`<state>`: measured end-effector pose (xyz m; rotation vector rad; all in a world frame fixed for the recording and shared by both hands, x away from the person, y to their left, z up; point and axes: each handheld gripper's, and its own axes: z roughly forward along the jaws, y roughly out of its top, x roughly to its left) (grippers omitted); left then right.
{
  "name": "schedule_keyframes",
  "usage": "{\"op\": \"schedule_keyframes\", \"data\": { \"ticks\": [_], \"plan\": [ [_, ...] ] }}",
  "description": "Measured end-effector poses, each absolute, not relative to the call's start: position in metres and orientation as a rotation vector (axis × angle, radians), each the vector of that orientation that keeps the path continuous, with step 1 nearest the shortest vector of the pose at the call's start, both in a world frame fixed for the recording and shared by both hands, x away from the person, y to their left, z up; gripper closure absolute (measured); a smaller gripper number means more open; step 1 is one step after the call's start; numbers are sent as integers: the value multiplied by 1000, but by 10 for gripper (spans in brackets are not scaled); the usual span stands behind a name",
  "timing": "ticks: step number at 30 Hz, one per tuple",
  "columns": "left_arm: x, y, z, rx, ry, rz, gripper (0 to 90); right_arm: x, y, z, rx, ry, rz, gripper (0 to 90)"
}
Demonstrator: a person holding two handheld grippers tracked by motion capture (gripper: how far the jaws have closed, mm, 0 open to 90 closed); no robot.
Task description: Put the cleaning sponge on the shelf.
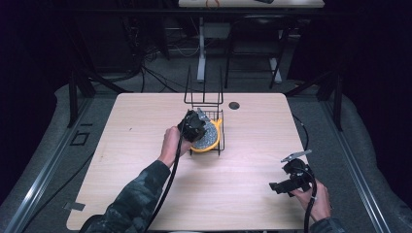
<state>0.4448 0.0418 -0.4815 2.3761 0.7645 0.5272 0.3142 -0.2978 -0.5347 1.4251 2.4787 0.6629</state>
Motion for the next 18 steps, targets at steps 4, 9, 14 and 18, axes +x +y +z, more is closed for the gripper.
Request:
{"op": "schedule_keyframes", "data": {
  "ticks": [4, 9, 14, 18],
  "plan": [
    [450, 39, -486, 2374, 776, 539, 872, 314, -297, -535, 1423, 2480, 670, 16],
    [454, 37, -491, 2361, 789, 561, 872, 314, -297, -536, 1418, 2481, 672, 16],
    [458, 35, -496, 2358, 800, 555, 872, 314, -297, -535, 1415, 2481, 670, 17],
    [463, 31, -504, 2359, 812, 566, 872, 314, -297, -535, 1417, 2487, 670, 17]
  ]
}}
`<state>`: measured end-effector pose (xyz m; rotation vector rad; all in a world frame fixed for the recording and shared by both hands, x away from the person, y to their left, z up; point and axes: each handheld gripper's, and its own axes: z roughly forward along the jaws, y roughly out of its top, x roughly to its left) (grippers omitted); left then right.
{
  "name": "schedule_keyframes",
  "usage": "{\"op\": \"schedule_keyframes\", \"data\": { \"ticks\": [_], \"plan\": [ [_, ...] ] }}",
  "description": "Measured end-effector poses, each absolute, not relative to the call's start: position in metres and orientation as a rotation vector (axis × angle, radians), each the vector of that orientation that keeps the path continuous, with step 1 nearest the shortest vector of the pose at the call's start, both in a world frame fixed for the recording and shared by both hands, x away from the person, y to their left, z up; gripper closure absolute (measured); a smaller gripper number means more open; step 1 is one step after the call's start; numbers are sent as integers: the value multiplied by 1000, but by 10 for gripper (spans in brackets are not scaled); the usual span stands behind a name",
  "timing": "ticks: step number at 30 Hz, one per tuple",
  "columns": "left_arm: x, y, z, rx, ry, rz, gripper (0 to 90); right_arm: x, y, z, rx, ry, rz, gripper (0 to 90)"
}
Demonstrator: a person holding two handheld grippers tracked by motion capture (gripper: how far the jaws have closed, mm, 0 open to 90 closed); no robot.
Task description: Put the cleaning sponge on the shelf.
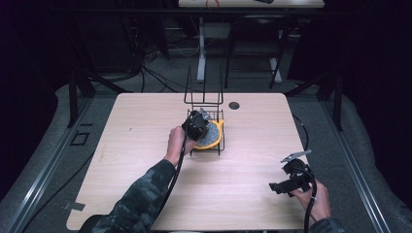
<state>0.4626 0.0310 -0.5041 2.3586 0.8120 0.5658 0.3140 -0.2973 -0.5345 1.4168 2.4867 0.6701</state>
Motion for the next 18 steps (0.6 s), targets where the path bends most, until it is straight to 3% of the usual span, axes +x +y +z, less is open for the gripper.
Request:
{"op": "schedule_keyframes", "data": {
  "ticks": [18],
  "plan": [
    [472, 25, -515, 2336, 841, 606, 869, 314, -297, -534, 1416, 2486, 667, 17]
  ]
}}
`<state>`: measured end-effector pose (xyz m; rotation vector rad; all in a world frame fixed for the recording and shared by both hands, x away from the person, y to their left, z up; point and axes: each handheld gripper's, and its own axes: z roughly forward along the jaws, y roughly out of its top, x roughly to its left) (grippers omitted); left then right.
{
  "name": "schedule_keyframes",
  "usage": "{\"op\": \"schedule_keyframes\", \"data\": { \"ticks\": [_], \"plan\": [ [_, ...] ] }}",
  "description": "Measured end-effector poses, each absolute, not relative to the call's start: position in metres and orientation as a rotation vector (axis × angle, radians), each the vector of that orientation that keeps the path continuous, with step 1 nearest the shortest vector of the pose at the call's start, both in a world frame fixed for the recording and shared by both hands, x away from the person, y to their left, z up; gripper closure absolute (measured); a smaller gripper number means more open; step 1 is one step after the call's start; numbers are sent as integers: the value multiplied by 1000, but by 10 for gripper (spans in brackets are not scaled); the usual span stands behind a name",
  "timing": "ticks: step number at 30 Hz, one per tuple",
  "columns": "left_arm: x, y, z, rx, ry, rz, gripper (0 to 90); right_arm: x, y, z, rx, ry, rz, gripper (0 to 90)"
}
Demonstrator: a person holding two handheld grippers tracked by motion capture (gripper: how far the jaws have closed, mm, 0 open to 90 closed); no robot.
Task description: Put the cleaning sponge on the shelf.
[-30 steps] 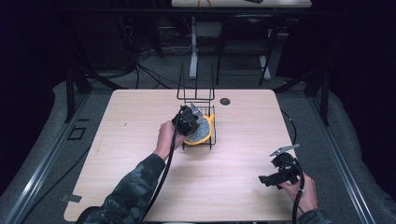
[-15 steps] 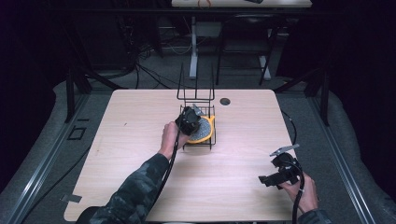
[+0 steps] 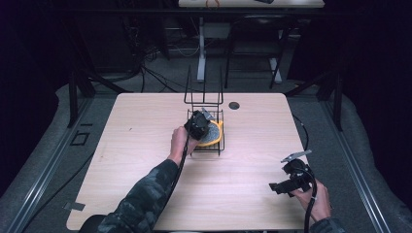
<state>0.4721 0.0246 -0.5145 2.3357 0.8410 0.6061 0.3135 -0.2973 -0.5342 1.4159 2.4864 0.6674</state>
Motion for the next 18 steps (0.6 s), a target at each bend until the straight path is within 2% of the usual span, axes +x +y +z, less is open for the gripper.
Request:
{"op": "schedule_keyframes", "data": {
  "ticks": [18],
  "plan": [
    [468, 26, -513, 2339, 850, 562, 844, 313, -297, -534, 1411, 2484, 670, 17]
  ]
}}
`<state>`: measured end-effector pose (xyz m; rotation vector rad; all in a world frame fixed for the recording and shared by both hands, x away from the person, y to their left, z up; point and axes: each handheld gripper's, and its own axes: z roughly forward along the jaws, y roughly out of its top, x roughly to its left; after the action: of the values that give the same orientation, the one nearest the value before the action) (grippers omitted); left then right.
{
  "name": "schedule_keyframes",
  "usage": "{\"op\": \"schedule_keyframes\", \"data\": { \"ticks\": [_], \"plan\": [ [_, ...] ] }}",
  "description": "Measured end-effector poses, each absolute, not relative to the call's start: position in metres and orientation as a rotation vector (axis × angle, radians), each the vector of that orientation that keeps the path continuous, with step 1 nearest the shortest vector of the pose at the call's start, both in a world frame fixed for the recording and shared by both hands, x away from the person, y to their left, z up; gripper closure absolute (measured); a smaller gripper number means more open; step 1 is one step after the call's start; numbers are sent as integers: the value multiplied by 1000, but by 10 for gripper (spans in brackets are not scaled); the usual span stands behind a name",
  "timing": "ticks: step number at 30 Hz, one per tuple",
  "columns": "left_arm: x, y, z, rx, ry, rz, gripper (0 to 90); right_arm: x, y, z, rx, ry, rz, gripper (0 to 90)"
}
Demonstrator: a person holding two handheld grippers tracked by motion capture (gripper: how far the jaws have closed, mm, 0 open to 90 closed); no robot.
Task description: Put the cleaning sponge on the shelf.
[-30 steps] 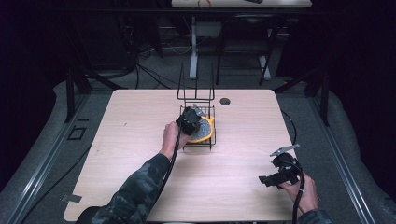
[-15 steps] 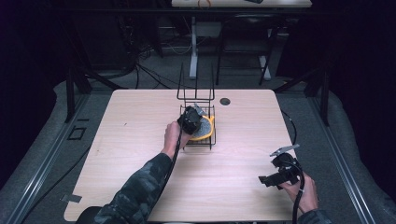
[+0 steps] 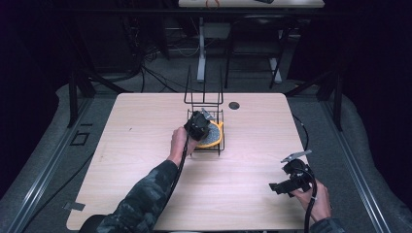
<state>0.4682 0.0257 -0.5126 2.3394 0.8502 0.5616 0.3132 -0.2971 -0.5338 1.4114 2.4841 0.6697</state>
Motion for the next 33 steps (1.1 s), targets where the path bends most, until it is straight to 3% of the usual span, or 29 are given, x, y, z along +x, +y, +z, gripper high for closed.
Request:
{"op": "schedule_keyframes", "data": {
  "ticks": [3, 6, 12, 23, 33],
  "plan": [
    [468, 26, -513, 2332, 853, 560, 820, 313, -297, -534, 1411, 2482, 674, 17],
    [467, 29, -510, 2322, 868, 542, 645, 313, -297, -534, 1413, 2485, 674, 17],
    [463, 34, -506, 2326, 895, 510, 437, 314, -297, -534, 1411, 2486, 674, 17],
    [444, 44, -490, 2298, 883, 506, 254, 314, -298, -534, 1408, 2490, 671, 17],
    [425, 58, -485, 2322, 881, 500, 153, 314, -298, -534, 1410, 2492, 671, 17]
  ]
}}
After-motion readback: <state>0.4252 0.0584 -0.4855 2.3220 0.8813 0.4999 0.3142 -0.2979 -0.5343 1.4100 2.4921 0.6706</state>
